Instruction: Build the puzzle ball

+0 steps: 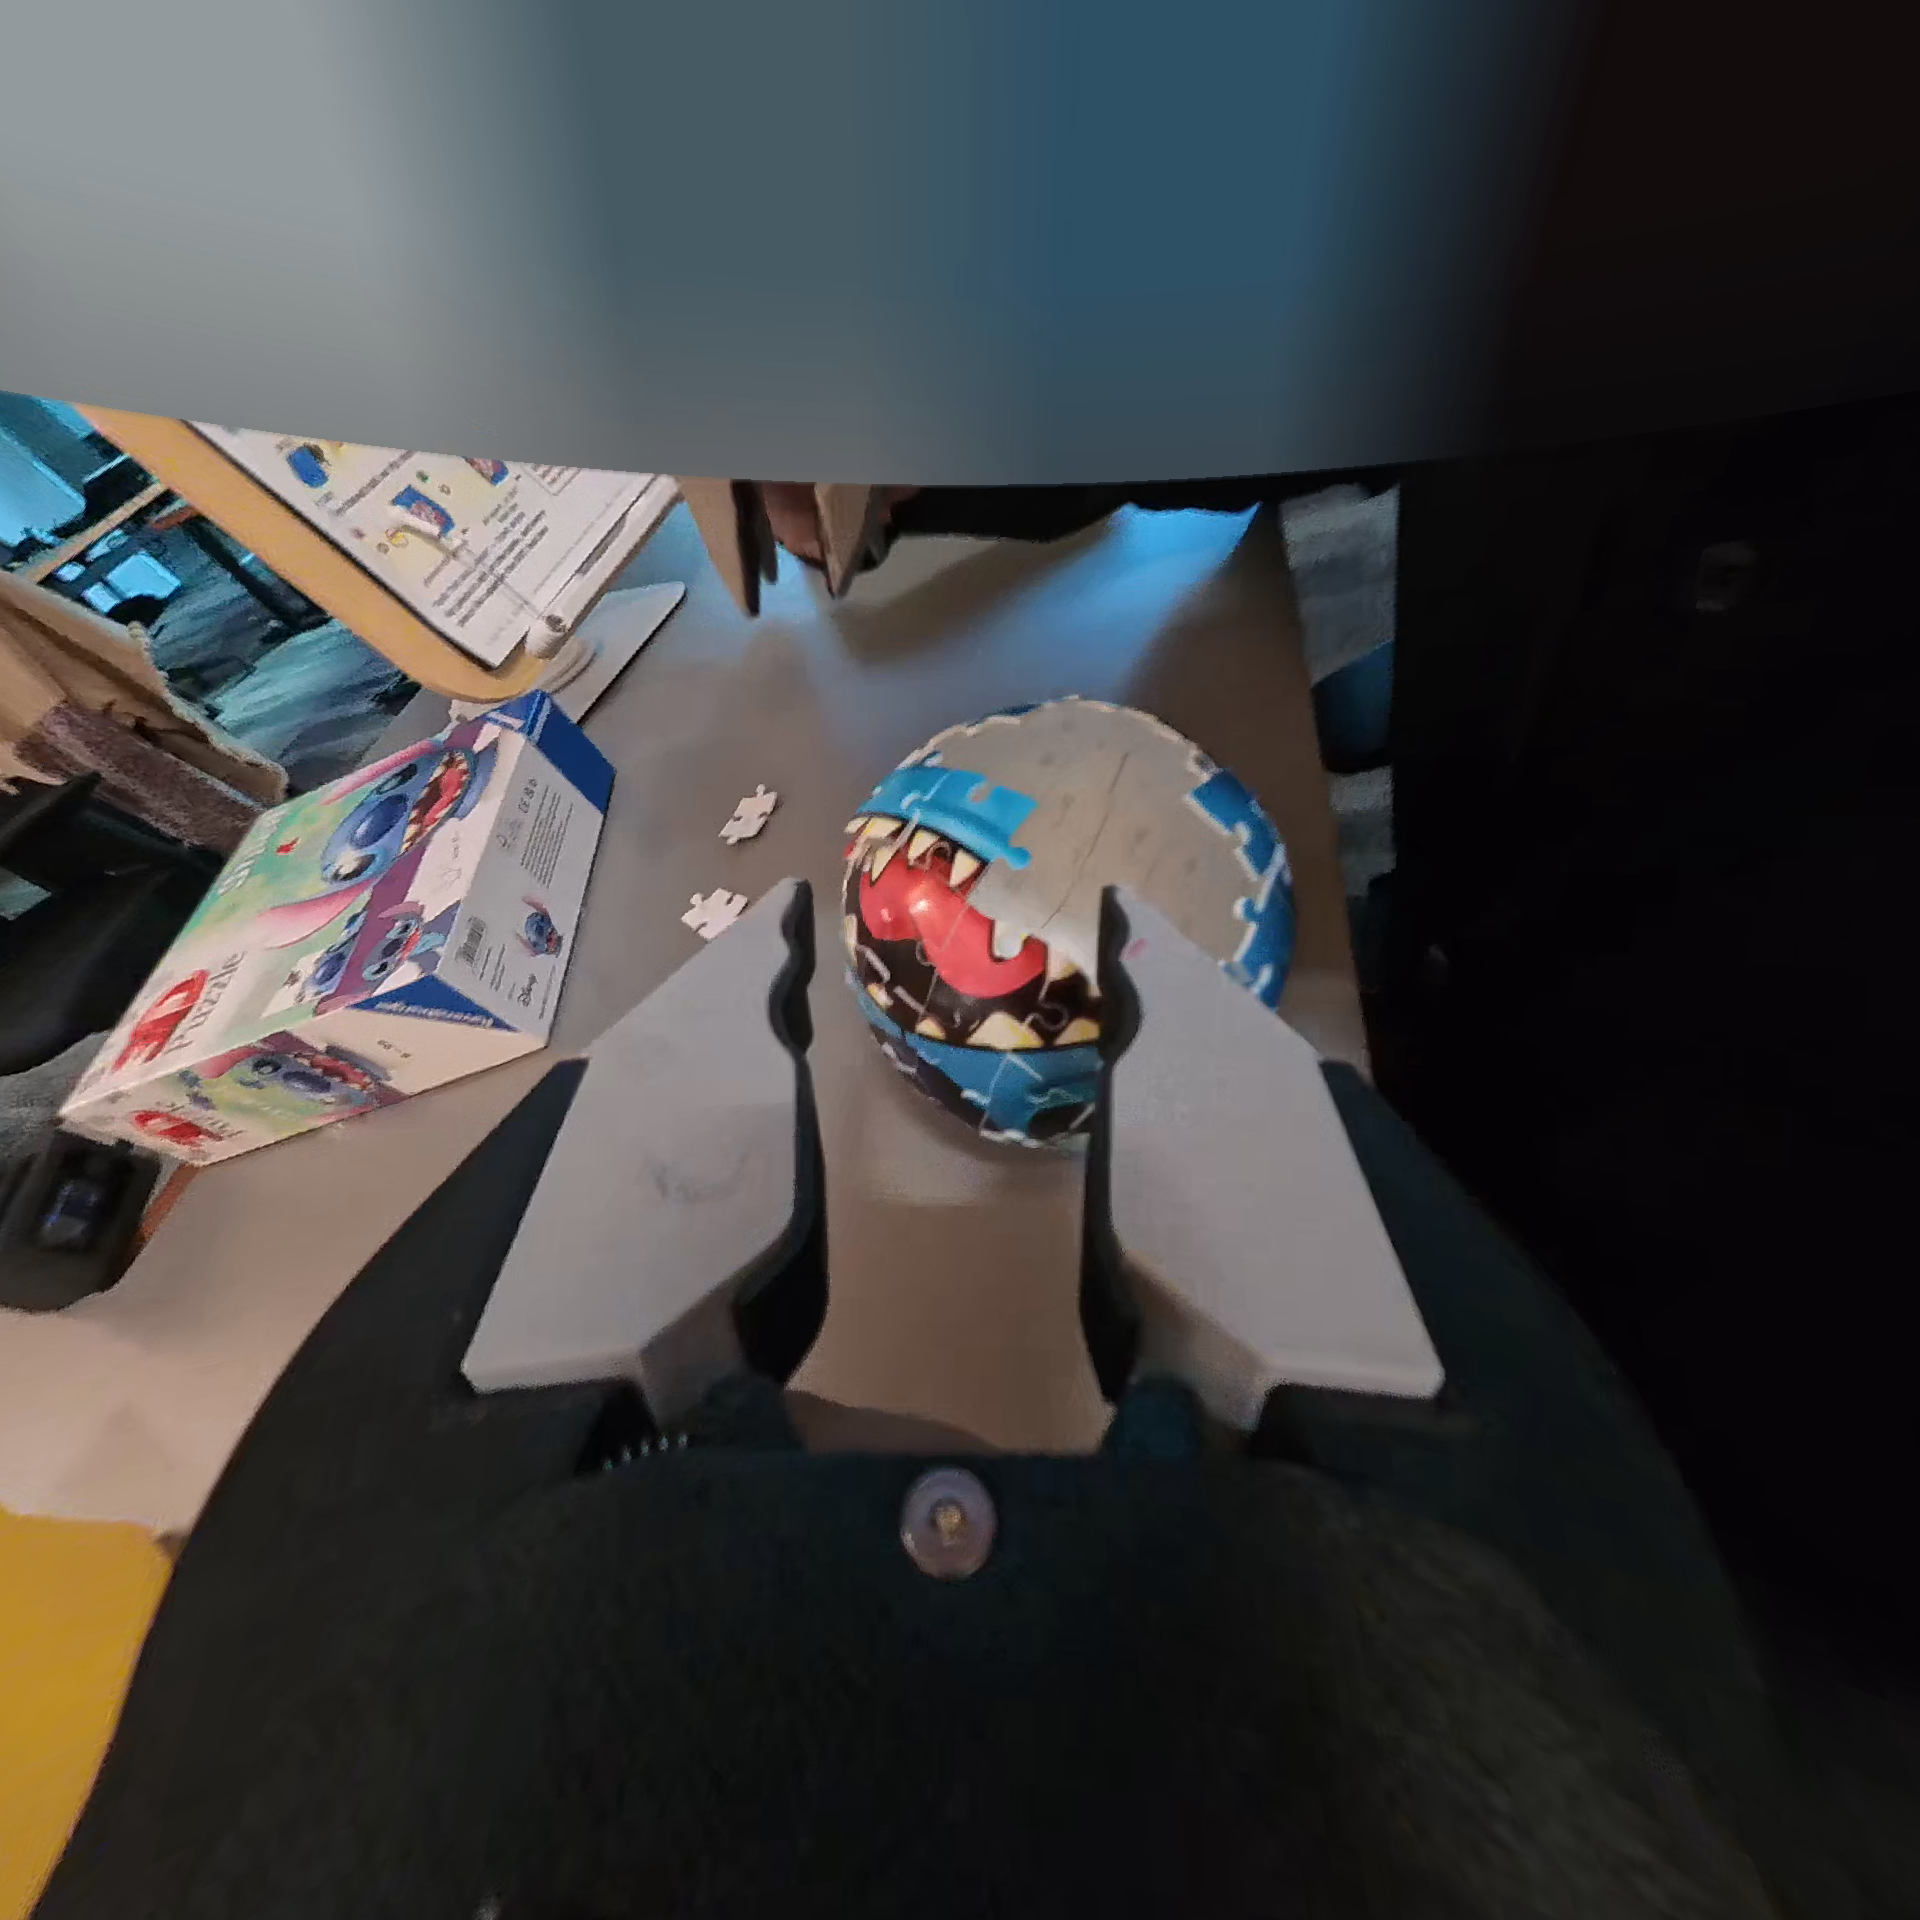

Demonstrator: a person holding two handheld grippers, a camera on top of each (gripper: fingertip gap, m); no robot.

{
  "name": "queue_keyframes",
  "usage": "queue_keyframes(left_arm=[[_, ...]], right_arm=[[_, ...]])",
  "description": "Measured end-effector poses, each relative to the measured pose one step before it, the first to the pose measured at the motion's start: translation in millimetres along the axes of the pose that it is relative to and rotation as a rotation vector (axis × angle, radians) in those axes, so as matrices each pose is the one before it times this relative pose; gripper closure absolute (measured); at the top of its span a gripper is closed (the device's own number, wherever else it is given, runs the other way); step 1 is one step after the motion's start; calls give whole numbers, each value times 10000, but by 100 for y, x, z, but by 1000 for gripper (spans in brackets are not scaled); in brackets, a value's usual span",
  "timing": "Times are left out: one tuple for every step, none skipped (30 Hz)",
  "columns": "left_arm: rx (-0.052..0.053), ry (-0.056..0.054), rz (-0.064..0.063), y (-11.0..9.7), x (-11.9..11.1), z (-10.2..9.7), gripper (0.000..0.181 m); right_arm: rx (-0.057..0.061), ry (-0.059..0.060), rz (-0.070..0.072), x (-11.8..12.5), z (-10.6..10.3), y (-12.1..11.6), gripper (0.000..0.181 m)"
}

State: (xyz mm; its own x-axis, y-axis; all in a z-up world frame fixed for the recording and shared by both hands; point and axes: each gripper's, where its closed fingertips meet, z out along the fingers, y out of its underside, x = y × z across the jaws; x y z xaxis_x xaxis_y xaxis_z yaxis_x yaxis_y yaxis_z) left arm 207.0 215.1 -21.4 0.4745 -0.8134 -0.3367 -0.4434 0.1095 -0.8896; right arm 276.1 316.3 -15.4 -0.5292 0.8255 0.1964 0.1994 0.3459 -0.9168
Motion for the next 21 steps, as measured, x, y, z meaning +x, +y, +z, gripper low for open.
queue_keyframes(left_arm=[[110,212,-4,-428,336,142,129],[-3,213,74,-330,318,372,129],[-84,179,133,-162,210,518,128],[-98,95,120,-43,-11,570,127],[-100,52,22,43,-131,577,127],[-83,100,-42,28,-46,544,125],[-31,150,-22,-64,118,475,124],[9,135,40,-109,177,383,124],[-9,101,54,-65,163,309,124],[-83,83,15,55,110,264,124],[-146,18,-2,144,-8,214,124],[-140,9,16,201,-13,151,123],[-100,47,10,193,42,99,123],[-63,68,-35,163,46,76,123],[-56,82,-55,152,52,53,122],[-37,62,-36,118,29,41,122],[-27,31,-9,116,-16,36,122],[-33,18,-5,119,-43,45,122],[-24,33,-12,106,-8,46,121],[1,39,-13,70,19,31,121],[7,55,-11,55,51,38,121]], right_arm=[[118,-99,67,-394,-12,97,162],[86,-137,-24,-395,191,-116,161],[104,-144,-30,-261,369,-366,162],[97,-193,50,-118,570,-515,168],[30,-249,131,27,728,-461,180],[-98,-147,181,376,819,-261,181],[-180,-84,189,519,858,-115,181],[-190,-245,122,184,849,-19,181],[-224,-302,49,-31,785,120,181],[-289,-149,5,110,715,301,181],[-315,-83,-10,138,618,392,181],[-230,-155,-22,-41,526,295,181],[-129,-148,-28,-82,422,138,181],[-89,-77,-37,-18,323,86,181],[-46,-34,-52,6,229,10,181],[-1,-36,-59,-28,131,-53,181],[15,-49,-48,-62,63,-99,181],[14,-67,-39,-99,38,-96,181],[-13,-83,-35,-104,54,-42,181],[-80,-110,-26,-150,92,60,181],[-152,-121,-20,-143,166,180,181]])
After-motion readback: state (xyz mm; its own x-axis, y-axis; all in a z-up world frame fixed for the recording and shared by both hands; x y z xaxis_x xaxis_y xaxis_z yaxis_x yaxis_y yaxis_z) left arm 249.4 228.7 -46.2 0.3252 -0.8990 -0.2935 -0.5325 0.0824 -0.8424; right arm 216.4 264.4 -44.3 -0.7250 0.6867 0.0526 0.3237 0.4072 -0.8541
